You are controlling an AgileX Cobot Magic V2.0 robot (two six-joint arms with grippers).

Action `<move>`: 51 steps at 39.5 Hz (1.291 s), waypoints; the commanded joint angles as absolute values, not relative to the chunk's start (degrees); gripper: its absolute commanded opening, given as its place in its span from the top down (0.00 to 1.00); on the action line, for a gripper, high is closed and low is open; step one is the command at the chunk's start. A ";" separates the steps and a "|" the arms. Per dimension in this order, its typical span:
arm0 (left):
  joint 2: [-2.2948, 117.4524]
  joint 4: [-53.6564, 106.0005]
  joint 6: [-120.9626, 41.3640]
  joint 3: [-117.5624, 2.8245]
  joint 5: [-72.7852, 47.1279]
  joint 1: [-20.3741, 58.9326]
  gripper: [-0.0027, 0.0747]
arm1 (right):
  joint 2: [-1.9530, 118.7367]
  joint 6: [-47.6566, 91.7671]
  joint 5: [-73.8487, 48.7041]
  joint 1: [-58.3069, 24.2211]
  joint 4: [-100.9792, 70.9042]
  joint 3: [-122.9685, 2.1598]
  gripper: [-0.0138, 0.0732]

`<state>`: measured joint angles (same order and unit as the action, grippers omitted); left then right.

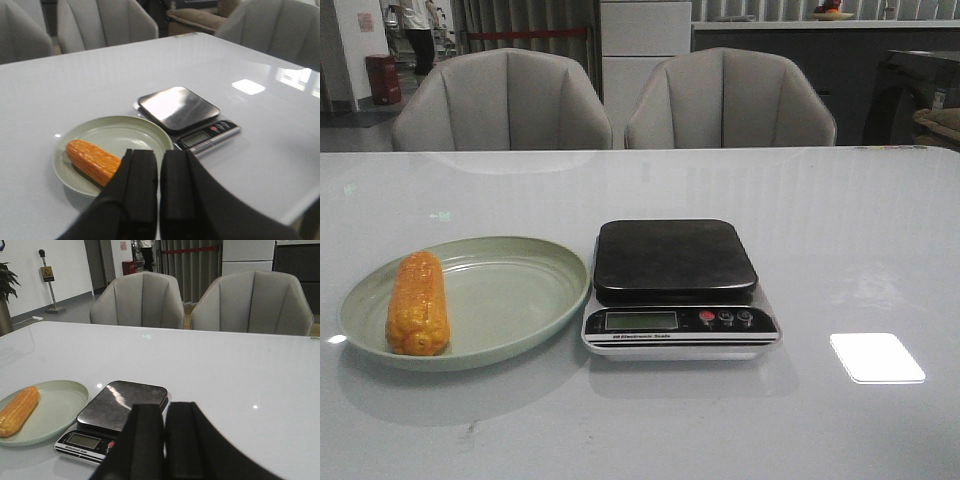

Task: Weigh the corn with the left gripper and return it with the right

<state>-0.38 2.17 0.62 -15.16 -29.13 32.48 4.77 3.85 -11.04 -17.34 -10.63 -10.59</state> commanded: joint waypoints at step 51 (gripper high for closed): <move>-1.52 0.87 5.30 2.15 -0.99 -1.11 0.79 | 5.45 4.43 -6.71 -17.08 -10.85 -11.99 0.65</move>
<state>-0.38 0.89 4.72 0.30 -5.84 -1.01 4.77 3.85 -11.04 -17.34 -10.66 -10.59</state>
